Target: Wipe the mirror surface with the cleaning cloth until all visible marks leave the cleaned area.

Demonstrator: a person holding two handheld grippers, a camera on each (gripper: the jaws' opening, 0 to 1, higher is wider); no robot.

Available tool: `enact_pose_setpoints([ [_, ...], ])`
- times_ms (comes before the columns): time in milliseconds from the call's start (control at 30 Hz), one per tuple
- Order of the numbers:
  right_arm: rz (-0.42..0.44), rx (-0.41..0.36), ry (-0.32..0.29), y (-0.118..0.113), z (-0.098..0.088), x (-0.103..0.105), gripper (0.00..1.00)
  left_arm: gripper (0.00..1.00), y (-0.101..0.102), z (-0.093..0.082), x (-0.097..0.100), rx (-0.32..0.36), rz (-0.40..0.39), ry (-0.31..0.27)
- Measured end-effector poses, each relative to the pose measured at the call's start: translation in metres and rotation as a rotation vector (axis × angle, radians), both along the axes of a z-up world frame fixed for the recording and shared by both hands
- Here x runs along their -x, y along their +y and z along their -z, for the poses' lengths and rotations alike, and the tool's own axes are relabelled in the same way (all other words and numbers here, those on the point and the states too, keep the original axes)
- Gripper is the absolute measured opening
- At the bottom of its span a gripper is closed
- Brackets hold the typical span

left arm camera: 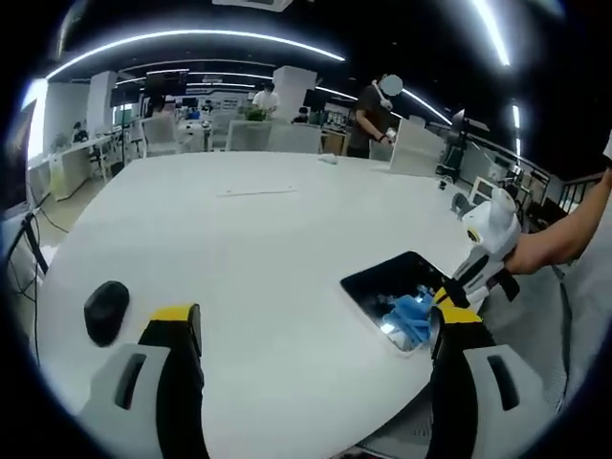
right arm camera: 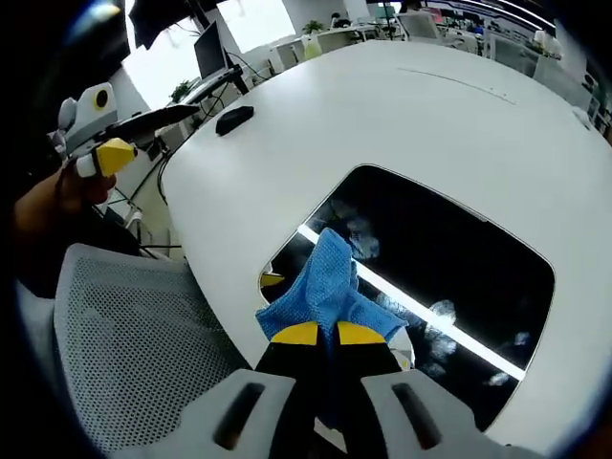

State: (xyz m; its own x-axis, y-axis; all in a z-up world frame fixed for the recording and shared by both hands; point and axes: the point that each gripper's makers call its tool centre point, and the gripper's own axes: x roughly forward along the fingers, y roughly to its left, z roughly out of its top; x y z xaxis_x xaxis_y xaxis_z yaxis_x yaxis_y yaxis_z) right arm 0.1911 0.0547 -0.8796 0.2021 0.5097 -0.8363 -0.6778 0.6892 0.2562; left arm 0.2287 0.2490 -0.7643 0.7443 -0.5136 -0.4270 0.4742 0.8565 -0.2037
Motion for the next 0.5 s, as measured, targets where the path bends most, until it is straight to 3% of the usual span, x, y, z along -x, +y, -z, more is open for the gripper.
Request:
enact_pose_setpoints([
  [500,-0.003,0.015,-0.006,-0.010,-0.001,-0.001,0.00,0.99,0.004,-0.003,-0.002,-0.004,0.000,0.004],
])
